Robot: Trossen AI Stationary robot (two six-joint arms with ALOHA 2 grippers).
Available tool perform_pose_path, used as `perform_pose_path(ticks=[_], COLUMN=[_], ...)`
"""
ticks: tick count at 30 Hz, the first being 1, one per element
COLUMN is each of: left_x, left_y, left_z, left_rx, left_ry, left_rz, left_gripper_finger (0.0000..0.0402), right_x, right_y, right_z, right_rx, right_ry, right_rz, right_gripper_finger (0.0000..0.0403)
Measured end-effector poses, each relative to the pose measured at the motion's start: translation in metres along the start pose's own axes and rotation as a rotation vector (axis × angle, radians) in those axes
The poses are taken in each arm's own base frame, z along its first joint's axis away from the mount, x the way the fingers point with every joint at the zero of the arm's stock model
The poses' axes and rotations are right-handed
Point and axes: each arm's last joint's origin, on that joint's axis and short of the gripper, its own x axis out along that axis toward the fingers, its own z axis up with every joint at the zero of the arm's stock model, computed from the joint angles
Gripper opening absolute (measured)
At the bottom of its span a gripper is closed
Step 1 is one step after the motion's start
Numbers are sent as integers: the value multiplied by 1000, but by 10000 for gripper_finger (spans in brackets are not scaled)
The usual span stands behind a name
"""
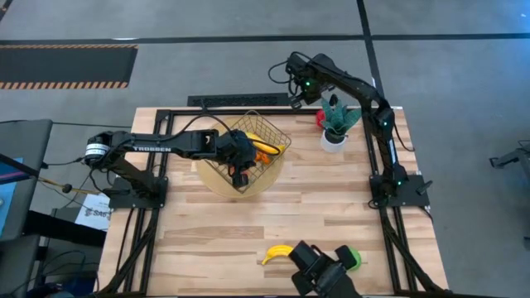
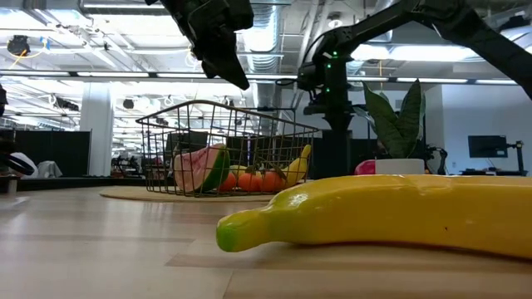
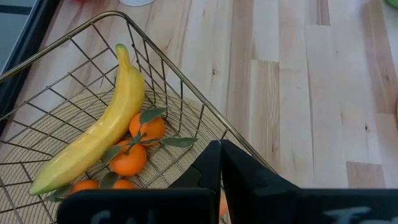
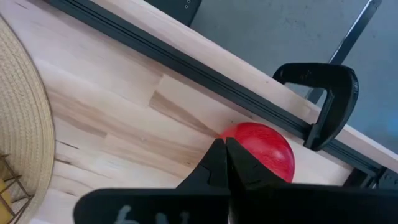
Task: Build produce basket
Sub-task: Put the red apple into the wire basket
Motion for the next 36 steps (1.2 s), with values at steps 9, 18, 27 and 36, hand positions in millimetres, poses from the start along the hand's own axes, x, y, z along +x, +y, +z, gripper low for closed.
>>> perform_pose_path(ticks=[9,18,27,36], left_x=[0,0,0,0], left_y=[0,0,0,0], left_z=[0,0,0,0], left_rx=[0,7,7,-2], left_ry=[0,3,4,4], left_rz=[0,0,0,0], left_gripper_finger=[0,0,0,0], right_x=[1,5,9,16], right_y=[-4,-27,-48,-88], right_z=[0,5,12,16], right_rx=[-12,36,81,165], right_ry=[10,22,1,27], right_rz=[-4,-13,-14,19], right_gripper_finger=[0,0,0,0])
